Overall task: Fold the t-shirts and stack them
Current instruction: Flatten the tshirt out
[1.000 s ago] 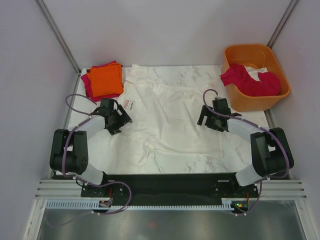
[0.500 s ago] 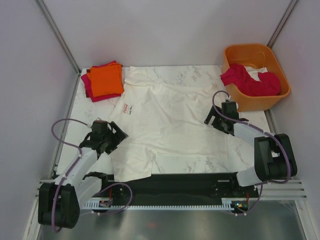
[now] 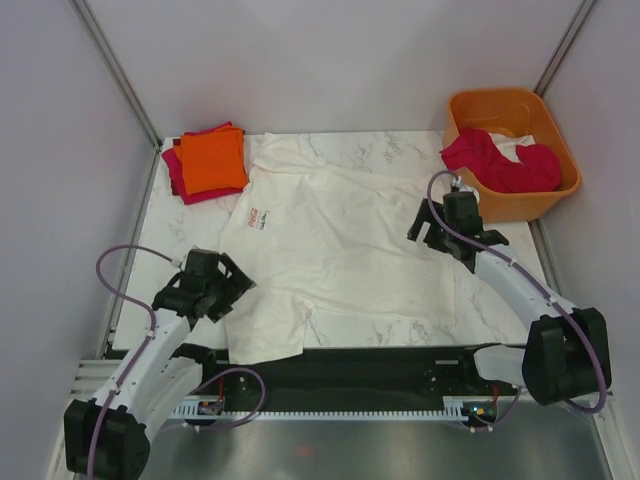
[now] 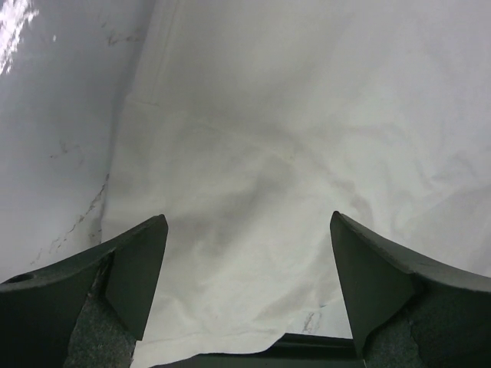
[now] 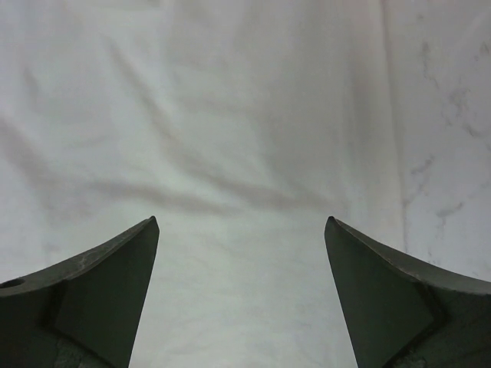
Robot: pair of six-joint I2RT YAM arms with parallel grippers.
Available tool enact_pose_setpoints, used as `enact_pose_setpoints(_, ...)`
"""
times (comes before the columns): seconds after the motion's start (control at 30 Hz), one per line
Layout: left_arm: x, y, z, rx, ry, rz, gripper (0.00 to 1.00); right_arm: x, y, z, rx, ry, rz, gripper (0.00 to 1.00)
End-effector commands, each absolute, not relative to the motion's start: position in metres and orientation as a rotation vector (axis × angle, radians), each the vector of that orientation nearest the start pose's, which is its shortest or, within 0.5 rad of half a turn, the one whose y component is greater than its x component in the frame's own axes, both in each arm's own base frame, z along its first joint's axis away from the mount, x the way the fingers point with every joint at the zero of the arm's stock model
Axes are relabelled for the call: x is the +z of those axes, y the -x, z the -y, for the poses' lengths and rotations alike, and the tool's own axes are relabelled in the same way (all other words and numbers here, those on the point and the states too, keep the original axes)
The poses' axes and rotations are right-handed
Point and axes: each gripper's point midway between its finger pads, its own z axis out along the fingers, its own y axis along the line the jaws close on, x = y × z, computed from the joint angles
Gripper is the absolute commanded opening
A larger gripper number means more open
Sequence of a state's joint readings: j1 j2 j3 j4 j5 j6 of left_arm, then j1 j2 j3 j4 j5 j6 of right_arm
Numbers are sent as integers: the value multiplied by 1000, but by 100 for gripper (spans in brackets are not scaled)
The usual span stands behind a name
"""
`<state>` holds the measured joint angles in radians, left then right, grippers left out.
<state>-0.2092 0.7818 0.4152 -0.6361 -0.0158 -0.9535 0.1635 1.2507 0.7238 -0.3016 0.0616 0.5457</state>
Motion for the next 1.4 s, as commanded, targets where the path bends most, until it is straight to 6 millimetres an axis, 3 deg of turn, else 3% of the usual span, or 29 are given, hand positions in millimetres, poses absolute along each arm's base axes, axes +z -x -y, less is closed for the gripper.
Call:
enact_pose_setpoints(0.0, 99, -222, 63, -383, 932, -2286, 94, 175, -354, -119, 378, -229, -2201, 98)
enact_pose_setpoints(0.03, 102, -226, 61, -374, 931, -2276, 95, 181, -359, -136, 397, -174, -2202, 98)
enact_pose_setpoints(0.07, 109, -232, 58, -360, 933, -2246, 95, 207, -364, -165, 455, -80, -2158, 98)
enact_pose_setpoints(0.1, 113, -237, 58, -358, 922, -2233, 95, 213, -368, -181, 487, -34, -2151, 98)
enact_pose_setpoints(0.13, 112, -239, 59, -350, 926, -2245, 95, 203, -375, -196, 504, 3, -2186, 98)
enact_pose_setpoints(0.17, 119, -245, 60, -355, 924, -2238, 95, 203, -381, -223, 575, 73, -2204, 98)
enact_pose_setpoints(0.23, 118, -250, 61, -340, 930, -2259, 95, 196, -389, -239, 624, 98, -2236, 98)
enact_pose_setpoints(0.27, 107, -256, 62, -300, 947, -2313, 95, 197, -399, -238, 595, 68, -2236, 98)
enact_pose_setpoints(0.3, 105, -262, 63, -285, 952, -2333, 95, 181, -403, -237, 566, 42, -2273, 98)
enact_pose_setpoints(0.33, 149, -331, 77, -406, 701, -2121, 99, 175, -408, -234, 536, 24, -2273, 98)
enact_pose_setpoints(0.43, 134, -379, 100, -431, 605, -2219, 99, 139, -424, -219, 451, 19, -2329, 98)
enact_pose_setpoints(0.47, 148, -400, 107, -457, 571, -2202, 99, 135, -431, -214, 435, 12, -2336, 98)
enact_pose_setpoints(0.5, 116, -413, 110, -413, 562, -2284, 99, 115, -436, -209, 421, 6, -2382, 98)
enact_pose_setpoints(0.57, 120, -443, 118, -431, 527, -2277, 98, 105, -451, -186, 411, -59, -2398, 97)
enact_pose_setpoints(0.6, 98, -450, 117, -408, 536, -2321, 98, 94, -455, -178, 406, -81, -2419, 97)
enact_pose_setpoints(0.67, 90, -462, 111, -395, 558, -2327, 98, 88, -465, -158, 393, -125, -2425, 97)
enact_pose_setpoints(0.77, 60, -460, 98, -355, 604, -2382, 98, 76, -475, -138, 345, -138, -2443, 97)
enact_pose_setpoints(0.8, 54, -456, 95, -346, 613, -2396, 98, 63, -477, -133, 323, -148, -2469, 97)
enact_pose_setpoints(0.83, 52, -452, 88, -328, 731, -2370, 97, 59, -478, -127, 309, -160, -2484, 97)
enact_pose_setpoints(0.87, 38, -437, 74, -274, 793, -2386, 97, 58, -483, -125, 304, -157, -2483, 97)
enact_pose_setpoints(0.9, 34, -427, 67, -254, 857, -2384, 97, 47, -483, -124, 294, -157, -2507, 97)
enact_pose_setpoints(0.97, 26, -397, 50, -200, 950, -2378, 97, 44, -489, -121, 288, -161, -2509, 97)
enact_pose_setpoints(1.03, 13, -369, 43, -162, 1016, -2390, 97, 37, -490, -119, 278, -151, -2526, 97)
enact_pose_setpoints(1.1, 19, -357, 41, -166, 1042, -2364, 97, 33, -494, -118, 273, -148, -2528, 98)
enact_pose_setpoints(1.13, 11, -344, 39, -149, 1057, -2382, 97, 32, -495, -117, 271, -150, -2533, 98)
enact_pose_setpoints(1.23, 9, -329, 38, -150, 1080, -2376, 98, 34, -502, -116, 254, -144, -2539, 98)
enact_pose_setpoints(1.37, 16, -331, 41, -174, 1034, -2383, 98, 62, -507, -129, 334, -122, -2497, 98)
